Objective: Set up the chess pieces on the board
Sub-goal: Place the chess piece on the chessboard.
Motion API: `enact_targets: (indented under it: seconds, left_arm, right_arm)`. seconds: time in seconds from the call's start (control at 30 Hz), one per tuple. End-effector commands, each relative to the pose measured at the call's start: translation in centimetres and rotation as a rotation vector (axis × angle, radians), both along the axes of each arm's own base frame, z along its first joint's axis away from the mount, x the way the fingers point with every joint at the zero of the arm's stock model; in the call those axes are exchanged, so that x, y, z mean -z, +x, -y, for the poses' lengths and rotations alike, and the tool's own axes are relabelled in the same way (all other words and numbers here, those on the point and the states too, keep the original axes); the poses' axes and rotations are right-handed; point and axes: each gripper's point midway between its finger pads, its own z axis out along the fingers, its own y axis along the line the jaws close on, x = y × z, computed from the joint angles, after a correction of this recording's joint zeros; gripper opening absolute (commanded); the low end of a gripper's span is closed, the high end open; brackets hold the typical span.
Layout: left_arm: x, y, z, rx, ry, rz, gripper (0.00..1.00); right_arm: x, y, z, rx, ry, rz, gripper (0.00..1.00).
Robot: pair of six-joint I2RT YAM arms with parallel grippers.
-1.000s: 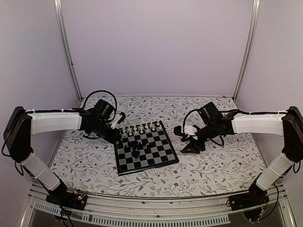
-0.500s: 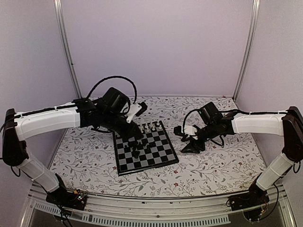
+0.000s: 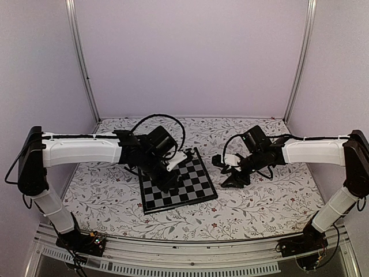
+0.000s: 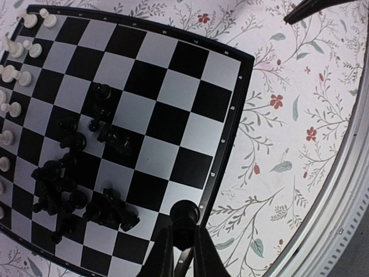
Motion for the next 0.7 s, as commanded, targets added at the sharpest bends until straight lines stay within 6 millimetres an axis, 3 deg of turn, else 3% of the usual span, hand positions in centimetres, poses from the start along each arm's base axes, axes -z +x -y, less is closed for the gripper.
enact_targets:
  seconds: [0.0, 0.3, 0.67]
  left_arm:
    - [0.8, -1.4, 0.7, 0.053, 0.005, -0.029, 0.06]
    - [3.5, -1.6, -0.2, 0.043, 0.062, -0.045, 0.06]
    - [4.0, -1.4, 0.3, 0.034, 0.043, -0.041, 0.07]
  right_arm:
    - [0.2, 0.0, 0.1, -0.004, -0.005, 0.012, 0.59]
    - [0.4, 0.1, 0.1, 0.0, -0.008, 0.009, 0.59]
    - [0.7, 0.0, 0.1, -0.002, -0.013, 0.003, 0.59]
